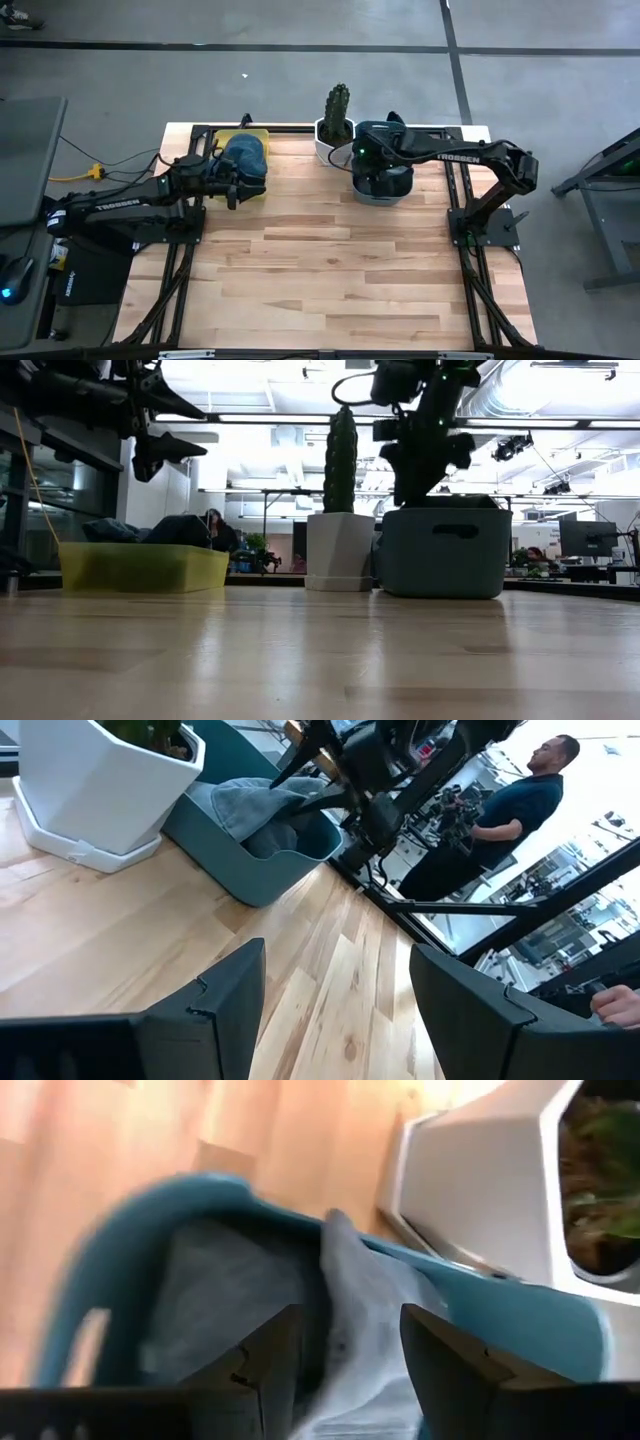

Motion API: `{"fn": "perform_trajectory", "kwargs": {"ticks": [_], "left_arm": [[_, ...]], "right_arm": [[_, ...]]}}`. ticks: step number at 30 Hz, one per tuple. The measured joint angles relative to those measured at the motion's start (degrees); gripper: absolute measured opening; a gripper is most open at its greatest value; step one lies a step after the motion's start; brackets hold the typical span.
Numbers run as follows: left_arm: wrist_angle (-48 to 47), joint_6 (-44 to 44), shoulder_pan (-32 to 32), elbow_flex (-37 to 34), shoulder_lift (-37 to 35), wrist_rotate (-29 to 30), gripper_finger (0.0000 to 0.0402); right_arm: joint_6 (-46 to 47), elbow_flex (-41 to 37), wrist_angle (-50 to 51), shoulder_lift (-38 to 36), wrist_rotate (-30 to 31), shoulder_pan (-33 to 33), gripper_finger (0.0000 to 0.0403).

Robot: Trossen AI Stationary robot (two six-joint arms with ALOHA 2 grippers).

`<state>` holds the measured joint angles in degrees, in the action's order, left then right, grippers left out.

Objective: Pick & Place hat
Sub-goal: Put the gray cap into the blue bin

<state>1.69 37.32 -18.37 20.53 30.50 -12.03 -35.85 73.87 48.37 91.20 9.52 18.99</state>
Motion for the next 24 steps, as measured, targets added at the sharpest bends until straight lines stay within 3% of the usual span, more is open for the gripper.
{"fn": "perform_trajectory", "kwargs": {"ticks": [2,20,24], "left_arm": [[-0.73,0.00,0.00,0.00,-0.74,0.04,0.0225],[-2.77,-0.13,0.00,0.00,-2.27,0.17,0.0225],[-2.77,-0.11,0.00,0.00,-2.27,0.17,0.0225]], "right_arm": [[-1.06,-0.95,-1.70,0.00,2.45,-0.27,0.0165],[-3.73,-6.83,-10.06,0.04,0.24,0.12,0.0165],[-3.42,-7.09,-11.16,0.04,1.86,0.12,0.0145]]}}
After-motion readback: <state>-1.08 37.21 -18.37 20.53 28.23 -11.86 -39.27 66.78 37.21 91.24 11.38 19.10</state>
